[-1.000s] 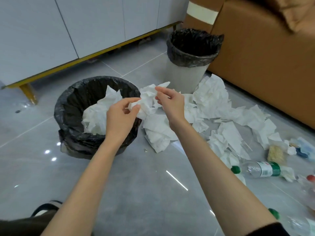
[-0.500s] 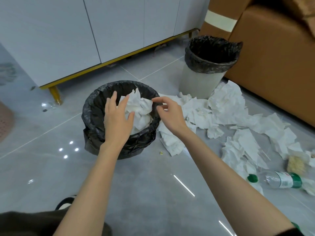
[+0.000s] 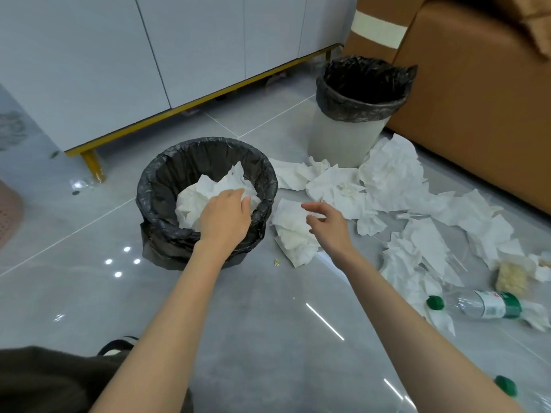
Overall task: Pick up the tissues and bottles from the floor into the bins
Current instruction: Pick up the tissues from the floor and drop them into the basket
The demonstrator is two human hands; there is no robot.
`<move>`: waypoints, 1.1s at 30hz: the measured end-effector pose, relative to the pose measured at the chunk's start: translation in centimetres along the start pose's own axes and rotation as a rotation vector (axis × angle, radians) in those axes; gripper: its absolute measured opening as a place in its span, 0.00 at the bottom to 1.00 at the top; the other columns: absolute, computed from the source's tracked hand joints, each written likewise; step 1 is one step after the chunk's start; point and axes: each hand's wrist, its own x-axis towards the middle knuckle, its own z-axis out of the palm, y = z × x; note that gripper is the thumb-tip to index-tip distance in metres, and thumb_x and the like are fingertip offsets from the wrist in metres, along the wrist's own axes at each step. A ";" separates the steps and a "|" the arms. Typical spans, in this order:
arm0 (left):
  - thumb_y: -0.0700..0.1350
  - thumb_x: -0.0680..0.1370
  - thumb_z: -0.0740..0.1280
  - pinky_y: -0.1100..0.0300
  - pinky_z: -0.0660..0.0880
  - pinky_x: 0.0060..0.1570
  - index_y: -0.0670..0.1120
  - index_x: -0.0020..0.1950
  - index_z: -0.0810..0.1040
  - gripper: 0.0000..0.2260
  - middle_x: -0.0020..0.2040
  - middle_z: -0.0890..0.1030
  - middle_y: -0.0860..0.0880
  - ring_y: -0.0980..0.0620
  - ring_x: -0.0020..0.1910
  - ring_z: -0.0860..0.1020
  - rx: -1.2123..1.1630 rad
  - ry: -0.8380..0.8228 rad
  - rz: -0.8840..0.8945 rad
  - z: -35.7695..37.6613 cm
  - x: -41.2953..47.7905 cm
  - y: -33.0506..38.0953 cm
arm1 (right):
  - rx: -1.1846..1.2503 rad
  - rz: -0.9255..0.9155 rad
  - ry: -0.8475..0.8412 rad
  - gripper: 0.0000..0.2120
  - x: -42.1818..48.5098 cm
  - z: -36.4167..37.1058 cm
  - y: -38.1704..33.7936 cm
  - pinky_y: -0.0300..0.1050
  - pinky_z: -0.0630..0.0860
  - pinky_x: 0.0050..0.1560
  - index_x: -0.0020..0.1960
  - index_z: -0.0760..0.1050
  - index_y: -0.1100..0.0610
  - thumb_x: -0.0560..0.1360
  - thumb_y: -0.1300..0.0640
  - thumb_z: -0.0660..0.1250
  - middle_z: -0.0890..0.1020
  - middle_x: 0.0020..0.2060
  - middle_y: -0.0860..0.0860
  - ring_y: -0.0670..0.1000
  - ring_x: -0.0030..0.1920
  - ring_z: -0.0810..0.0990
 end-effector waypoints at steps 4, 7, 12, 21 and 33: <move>0.45 0.82 0.56 0.52 0.69 0.58 0.45 0.69 0.70 0.16 0.66 0.73 0.47 0.45 0.63 0.70 -0.056 0.135 0.126 0.5 -0.9 3.3 | 0.039 0.128 0.042 0.15 -0.7 -1.8 3.2 0.53 0.76 0.60 0.53 0.77 0.49 0.74 0.64 0.60 0.79 0.56 0.45 0.50 0.53 0.79; 0.44 0.81 0.56 0.52 0.72 0.55 0.47 0.68 0.71 0.16 0.64 0.75 0.49 0.47 0.61 0.72 -0.111 0.143 0.235 1.5 -1.9 6.0 | 0.026 0.192 0.073 0.14 -1.3 -3.3 5.5 0.53 0.76 0.60 0.52 0.76 0.48 0.74 0.64 0.60 0.79 0.55 0.46 0.51 0.55 0.79; 0.46 0.82 0.56 0.55 0.72 0.53 0.50 0.70 0.69 0.16 0.64 0.74 0.52 0.51 0.61 0.72 -0.085 -0.001 0.226 5.1 -3.3 7.4 | -0.077 0.269 0.075 0.14 -2.2 -4.5 8.9 0.46 0.76 0.53 0.55 0.76 0.52 0.75 0.64 0.59 0.78 0.59 0.49 0.51 0.54 0.77; 0.44 0.80 0.57 0.50 0.72 0.58 0.49 0.70 0.68 0.18 0.63 0.75 0.47 0.45 0.62 0.72 -0.057 -0.334 0.025 11.6 -4.3 1.8 | -0.539 0.111 -0.147 0.22 -1.1 -2.3 11.7 0.47 0.65 0.62 0.67 0.68 0.55 0.74 0.66 0.58 0.59 0.73 0.53 0.59 0.69 0.61; 0.45 0.80 0.56 0.48 0.71 0.59 0.49 0.73 0.64 0.20 0.67 0.70 0.47 0.46 0.65 0.70 -0.073 -0.423 -0.041 14.0 -3.2 1.3 | -0.818 0.121 -0.337 0.26 3.4 0.2 11.0 0.54 0.67 0.65 0.74 0.59 0.56 0.77 0.62 0.56 0.52 0.77 0.46 0.59 0.71 0.55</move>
